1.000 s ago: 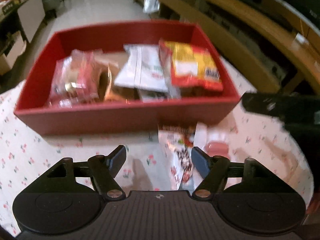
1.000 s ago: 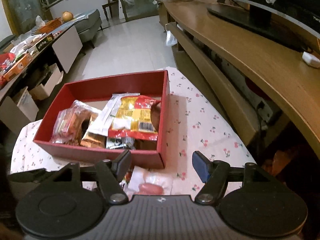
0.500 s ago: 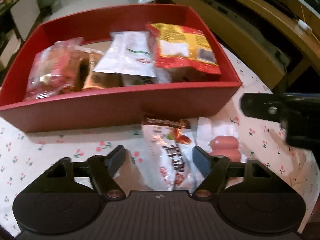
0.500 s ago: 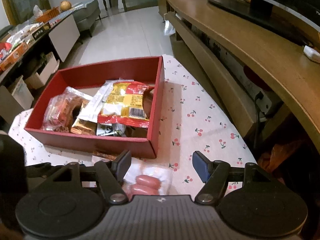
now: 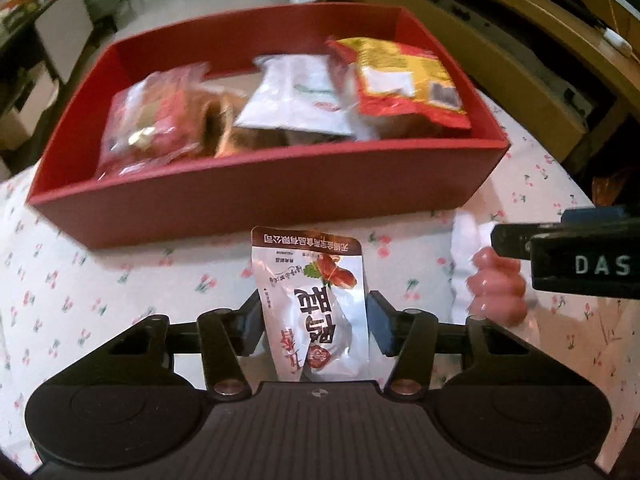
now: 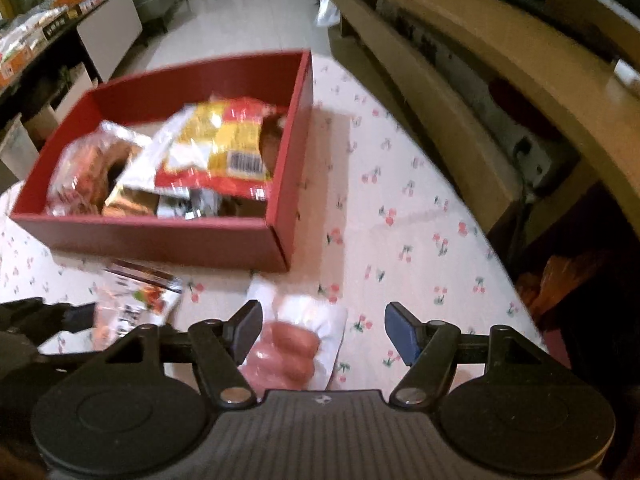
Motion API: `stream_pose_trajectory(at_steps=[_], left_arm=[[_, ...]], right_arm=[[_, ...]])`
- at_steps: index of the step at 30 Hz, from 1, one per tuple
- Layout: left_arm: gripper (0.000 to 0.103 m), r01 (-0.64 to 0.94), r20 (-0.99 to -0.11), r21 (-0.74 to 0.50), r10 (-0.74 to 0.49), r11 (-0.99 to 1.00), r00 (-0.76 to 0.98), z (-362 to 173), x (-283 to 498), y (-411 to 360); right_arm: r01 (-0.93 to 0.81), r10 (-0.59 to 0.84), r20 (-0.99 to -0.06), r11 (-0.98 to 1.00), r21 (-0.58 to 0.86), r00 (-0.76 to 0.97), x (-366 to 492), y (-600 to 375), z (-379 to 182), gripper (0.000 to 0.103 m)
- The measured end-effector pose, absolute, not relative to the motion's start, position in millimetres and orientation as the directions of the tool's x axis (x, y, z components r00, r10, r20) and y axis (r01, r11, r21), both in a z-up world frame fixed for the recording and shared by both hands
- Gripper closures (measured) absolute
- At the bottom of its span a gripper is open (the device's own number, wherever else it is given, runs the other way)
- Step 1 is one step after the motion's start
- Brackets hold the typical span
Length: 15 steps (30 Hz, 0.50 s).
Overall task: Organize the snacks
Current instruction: 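Grasp the white jerky packet with the left gripper while the right grasps the sausage pack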
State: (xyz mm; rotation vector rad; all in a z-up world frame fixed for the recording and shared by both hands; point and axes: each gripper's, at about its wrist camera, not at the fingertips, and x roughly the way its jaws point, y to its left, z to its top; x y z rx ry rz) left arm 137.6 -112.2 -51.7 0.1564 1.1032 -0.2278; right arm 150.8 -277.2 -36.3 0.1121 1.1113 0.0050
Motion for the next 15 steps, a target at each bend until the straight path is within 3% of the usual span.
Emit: stream_pose_trajectory(at_steps=[8, 12, 15], left_arm=[[0.042, 0.232, -0.899, -0.026, -0.124, 0.972, 0.421, -49.2, 132.6, -95.3], [0.029, 0.241, -0.899, -0.042, -0.142, 0.970, 0.414, -49.4, 135.6, -99.9], [0.017, 0.249, -0.903, -0.040, -0.141, 0.968, 0.406, -54.4, 138.7, -105.4]], right_arm=[[0.115, 0.133, -0.913, 0.975, 0.191, 0.385, 152.8, -281.1, -53.1, 0.019], [0.098, 0.133, -0.916, 0.978, 0.182, 0.378, 153.1, -271.7, -54.5, 0.016], [0.067, 0.120, -0.919, 0.985, 0.156, 0.374, 154.6, -263.0, -56.4, 0.008]])
